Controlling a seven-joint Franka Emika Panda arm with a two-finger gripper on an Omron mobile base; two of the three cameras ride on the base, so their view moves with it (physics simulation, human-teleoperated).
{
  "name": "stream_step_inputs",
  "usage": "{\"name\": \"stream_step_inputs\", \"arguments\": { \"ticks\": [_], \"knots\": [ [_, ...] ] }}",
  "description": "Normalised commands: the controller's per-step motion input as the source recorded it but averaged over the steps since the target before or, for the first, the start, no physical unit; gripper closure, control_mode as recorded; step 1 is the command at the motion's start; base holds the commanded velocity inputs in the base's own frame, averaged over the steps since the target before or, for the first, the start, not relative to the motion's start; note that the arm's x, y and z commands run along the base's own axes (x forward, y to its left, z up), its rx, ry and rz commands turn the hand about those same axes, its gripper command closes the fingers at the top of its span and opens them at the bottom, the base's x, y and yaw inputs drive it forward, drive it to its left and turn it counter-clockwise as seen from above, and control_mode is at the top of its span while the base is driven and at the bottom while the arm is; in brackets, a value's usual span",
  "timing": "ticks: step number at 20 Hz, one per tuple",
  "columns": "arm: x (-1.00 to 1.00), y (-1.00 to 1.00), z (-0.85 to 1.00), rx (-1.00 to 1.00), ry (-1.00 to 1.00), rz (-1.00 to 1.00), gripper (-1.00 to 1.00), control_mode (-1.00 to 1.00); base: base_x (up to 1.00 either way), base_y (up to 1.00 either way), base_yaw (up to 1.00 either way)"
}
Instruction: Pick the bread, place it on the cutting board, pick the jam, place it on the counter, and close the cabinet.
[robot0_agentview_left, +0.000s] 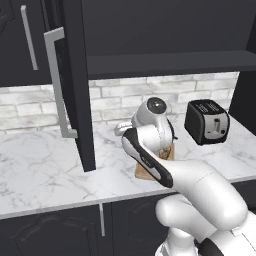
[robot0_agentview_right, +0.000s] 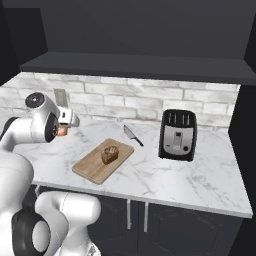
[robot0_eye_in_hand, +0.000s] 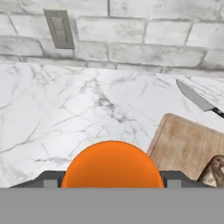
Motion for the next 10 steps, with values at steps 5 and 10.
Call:
{"name": "stream_step_inputs", "arguments": {
  "ticks": [5,10],
  "knots": [
    [0.00,0.01,-0.54,0.00,0.00,0.00,1.00,-1.00,0.00,0.00,0.00],
    [0.00,0.03,-0.59,0.00,0.00,0.00,1.00,-1.00,0.00,0.00,0.00]
  ]
}}
